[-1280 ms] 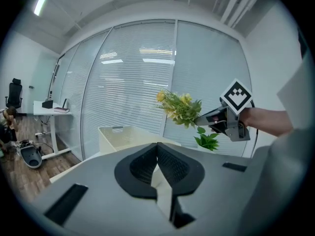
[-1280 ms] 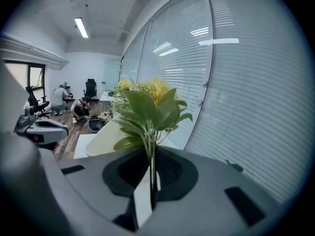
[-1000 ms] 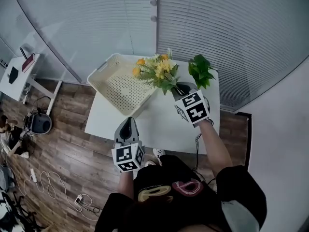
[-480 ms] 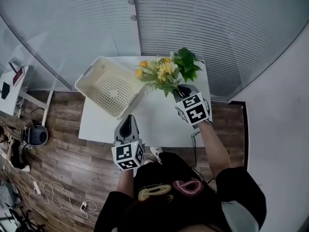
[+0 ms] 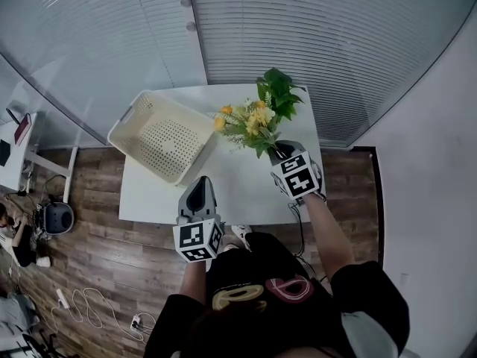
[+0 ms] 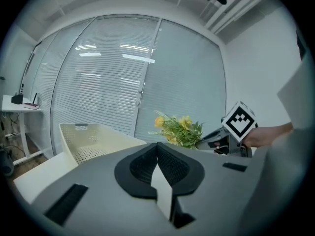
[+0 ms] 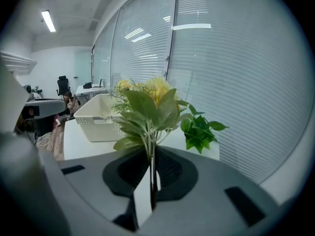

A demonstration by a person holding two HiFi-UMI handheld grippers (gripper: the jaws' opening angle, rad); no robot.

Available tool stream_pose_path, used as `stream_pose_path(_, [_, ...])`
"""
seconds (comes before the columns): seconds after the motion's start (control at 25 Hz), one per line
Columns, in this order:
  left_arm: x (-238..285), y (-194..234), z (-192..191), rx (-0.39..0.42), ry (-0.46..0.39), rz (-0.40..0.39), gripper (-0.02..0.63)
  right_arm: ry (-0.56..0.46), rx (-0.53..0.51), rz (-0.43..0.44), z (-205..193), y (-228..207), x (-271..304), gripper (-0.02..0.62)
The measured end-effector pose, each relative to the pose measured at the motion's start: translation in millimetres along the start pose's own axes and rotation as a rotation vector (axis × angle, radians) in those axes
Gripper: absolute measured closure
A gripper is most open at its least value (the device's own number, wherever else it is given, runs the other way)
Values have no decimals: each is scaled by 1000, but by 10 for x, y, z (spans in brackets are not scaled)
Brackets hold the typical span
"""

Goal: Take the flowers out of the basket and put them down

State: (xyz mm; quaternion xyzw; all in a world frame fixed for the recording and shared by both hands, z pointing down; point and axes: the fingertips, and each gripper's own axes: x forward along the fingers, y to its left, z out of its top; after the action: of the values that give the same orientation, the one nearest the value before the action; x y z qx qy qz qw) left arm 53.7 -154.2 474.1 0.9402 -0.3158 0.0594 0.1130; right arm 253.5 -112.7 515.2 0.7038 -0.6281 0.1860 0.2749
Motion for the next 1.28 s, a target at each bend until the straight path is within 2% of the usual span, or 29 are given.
stream_pose_path(0.28, [42,-47,-66,-21,16,-40,589,68,54,6,-318,32,118,555])
stream_pose_path(0.8, [130,49,-146,-6,44,-25,589,190,95,4,-846,131,517,555])
stream_pose_path(1.04, [128,121,-174,-19,55,-8,589,249,165,15,-1021,200,710,555])
stream_pose_path(1.12, [144,141,-197,-22,60,0,589,268,157,11,-1060,186,778,555])
stream_pose_path(1.28, [187,197,-228,-36,61,28,589,318,77,2,-1116,154,884,554])
